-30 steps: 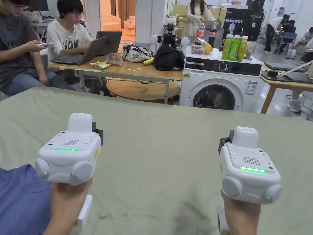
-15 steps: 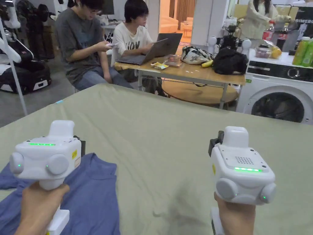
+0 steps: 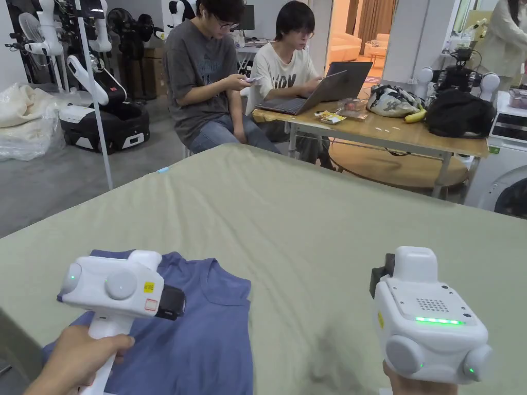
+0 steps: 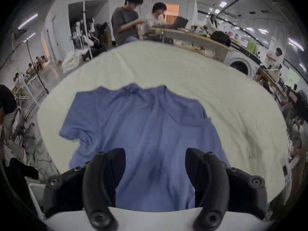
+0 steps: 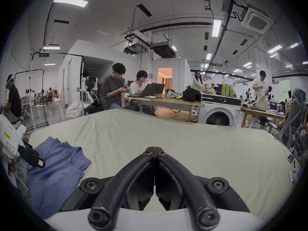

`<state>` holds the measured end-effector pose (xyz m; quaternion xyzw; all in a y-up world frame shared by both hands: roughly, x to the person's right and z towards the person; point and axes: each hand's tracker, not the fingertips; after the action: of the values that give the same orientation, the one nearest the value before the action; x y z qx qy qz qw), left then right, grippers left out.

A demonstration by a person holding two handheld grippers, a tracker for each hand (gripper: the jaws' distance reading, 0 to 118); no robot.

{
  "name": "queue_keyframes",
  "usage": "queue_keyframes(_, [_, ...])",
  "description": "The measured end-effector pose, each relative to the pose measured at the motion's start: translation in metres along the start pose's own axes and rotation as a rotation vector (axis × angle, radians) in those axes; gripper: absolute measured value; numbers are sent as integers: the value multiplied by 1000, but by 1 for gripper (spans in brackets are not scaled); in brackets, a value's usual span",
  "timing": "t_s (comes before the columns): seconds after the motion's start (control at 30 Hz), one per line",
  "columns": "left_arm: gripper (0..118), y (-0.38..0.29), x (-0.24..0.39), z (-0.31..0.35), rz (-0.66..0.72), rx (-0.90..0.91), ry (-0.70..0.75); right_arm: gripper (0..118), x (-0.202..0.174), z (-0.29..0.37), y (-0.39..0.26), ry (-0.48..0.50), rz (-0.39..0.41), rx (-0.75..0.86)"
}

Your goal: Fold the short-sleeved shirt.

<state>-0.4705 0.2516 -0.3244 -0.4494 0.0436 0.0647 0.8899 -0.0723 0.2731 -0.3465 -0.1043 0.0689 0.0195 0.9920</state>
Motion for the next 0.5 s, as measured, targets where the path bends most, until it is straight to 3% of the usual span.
queue_keyframes(0.17, [75, -21, 10, -62, -46, -148, 4, 0, 11, 0, -10, -16, -18, -43])
queue_keyframes(0.3, [72, -40, 25, -51, -95, -22, 61, 0, 16, 4, -16, -27, -23, -57])
queue_keyframes(0.37, [48, -42, 26, -45, -97, -3, 18, 0, 17, 5, -17, -32, -24, -57])
queue_keyframes(0.43, [0, -43, 29, -42, -112, 26, 3, 0, 17, 6, -18, -30, -22, -60])
queue_keyframes(0.5, [0, -47, 30, -43, -116, 33, 15, 0, 17, 7, -18, -21, -17, -62])
